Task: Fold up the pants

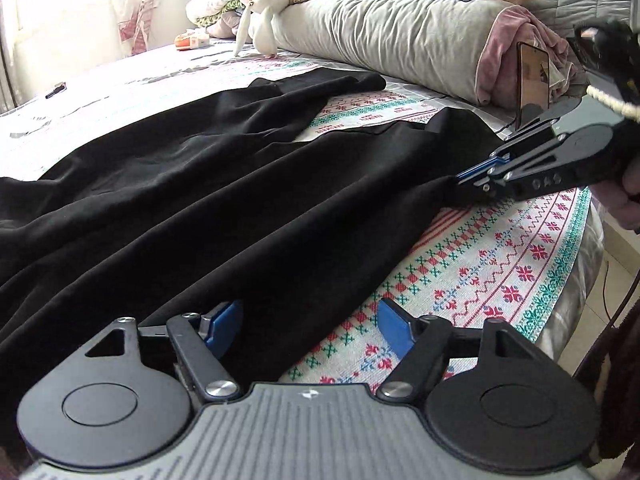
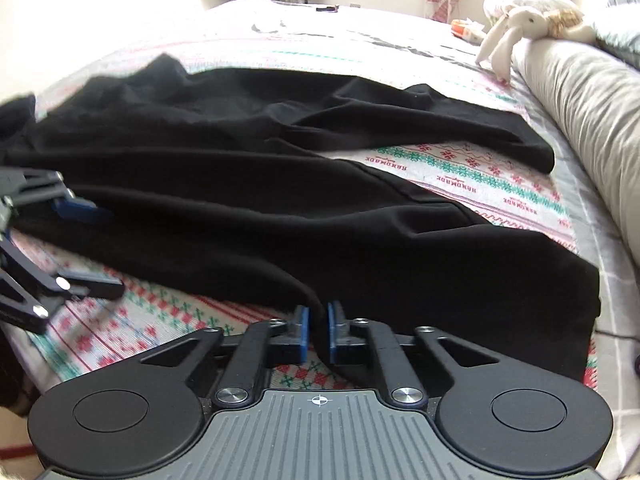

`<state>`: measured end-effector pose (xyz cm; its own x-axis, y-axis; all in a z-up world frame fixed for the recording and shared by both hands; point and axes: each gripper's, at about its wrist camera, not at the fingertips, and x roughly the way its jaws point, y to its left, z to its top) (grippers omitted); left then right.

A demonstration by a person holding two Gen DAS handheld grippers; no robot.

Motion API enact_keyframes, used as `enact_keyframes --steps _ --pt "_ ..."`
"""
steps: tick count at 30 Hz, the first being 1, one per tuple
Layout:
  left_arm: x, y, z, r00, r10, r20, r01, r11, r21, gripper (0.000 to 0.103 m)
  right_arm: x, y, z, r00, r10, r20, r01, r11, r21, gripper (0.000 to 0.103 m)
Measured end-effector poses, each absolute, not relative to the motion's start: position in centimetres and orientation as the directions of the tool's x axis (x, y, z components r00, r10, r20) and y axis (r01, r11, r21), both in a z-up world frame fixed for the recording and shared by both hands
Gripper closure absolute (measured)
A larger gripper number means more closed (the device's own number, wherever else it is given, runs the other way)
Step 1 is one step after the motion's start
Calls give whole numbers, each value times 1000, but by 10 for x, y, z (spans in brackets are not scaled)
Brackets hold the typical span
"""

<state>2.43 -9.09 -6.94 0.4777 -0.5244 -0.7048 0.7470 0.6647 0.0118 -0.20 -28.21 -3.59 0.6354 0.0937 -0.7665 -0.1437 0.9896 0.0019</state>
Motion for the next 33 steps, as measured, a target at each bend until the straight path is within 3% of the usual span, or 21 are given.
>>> enact_keyframes --steps 3,5,7,9,12,18,20,28,31,33 --pt "23 -98 -67 476 -527 -704 759 650 27 33 -8 -290 -21 642 130 -755 -149 988 43 98" --pt "20 -99 -66 481 -524 -703 765 642 45 48 -14 -290 -13 644 135 -753 -154 987 45 99" --pt "17 -101 -65 489 -511 -707 768 637 70 70 -19 -291 -8 634 135 -762 -155 987 46 99" --pt "12 -101 -62 473 -517 -714 784 617 73 78 -22 -291 -6 608 129 -783 -153 987 45 99" --pt "1 -97 -55 427 -552 -716 825 563 58 81 -26 -293 -9 544 116 -831 -121 991 60 99" --pt "-25 -95 -56 310 -560 -768 908 413 65 82 -46 -289 -11 471 99 -876 -98 993 60 98" --pt "-30 -96 -57 303 -561 -770 920 384 82 79 -50 -288 -15 442 98 -892 -105 993 57 94" --pt "-23 -86 -44 282 -639 -716 908 419 -17 38 -57 -322 8 532 80 -843 2 995 96 66" --pt "-10 -96 -35 308 -649 -696 897 441 -14 29 -54 -354 19 582 40 -812 115 985 131 53" --pt "-1 -109 -29 316 -648 -693 894 449 -12 28 -49 -376 18 588 20 -809 198 966 168 53"
